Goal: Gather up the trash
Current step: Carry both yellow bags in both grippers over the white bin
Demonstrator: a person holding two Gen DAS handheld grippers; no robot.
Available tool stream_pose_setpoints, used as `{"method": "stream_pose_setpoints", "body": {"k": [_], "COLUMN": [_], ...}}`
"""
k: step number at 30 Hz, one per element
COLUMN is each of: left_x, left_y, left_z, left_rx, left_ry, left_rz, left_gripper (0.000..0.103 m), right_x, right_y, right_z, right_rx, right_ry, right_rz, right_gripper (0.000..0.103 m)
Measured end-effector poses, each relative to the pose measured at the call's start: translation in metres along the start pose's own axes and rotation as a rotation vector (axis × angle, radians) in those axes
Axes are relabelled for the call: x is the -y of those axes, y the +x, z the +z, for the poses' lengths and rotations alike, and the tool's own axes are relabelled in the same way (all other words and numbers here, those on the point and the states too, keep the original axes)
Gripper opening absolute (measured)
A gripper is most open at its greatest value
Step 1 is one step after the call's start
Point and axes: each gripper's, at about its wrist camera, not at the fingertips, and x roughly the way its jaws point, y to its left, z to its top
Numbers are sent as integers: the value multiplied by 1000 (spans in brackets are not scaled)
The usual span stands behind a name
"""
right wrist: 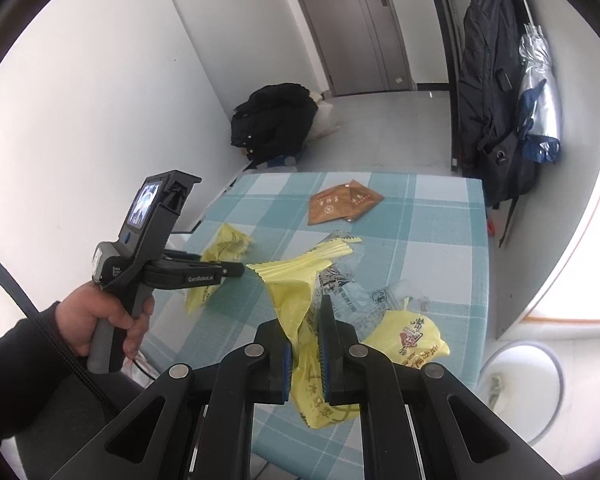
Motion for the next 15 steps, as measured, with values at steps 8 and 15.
{"method": "stream_pose_setpoints", "body": {"k": [8,15], "left_x": [35,80], "left_y": [-46,-84], "left_z": [-3,0], "left_rx": [116,210], "left_ry": [90,144], "left_rz": [-29,-110], "left_gripper": [10,10], "right_x": [0,8], "right_y": [-29,-71], "right_z": [10,25], "right_rx": [84,188], "right_ry": [20,46], "right_rz": [19,8], "right_gripper": [10,10]}}
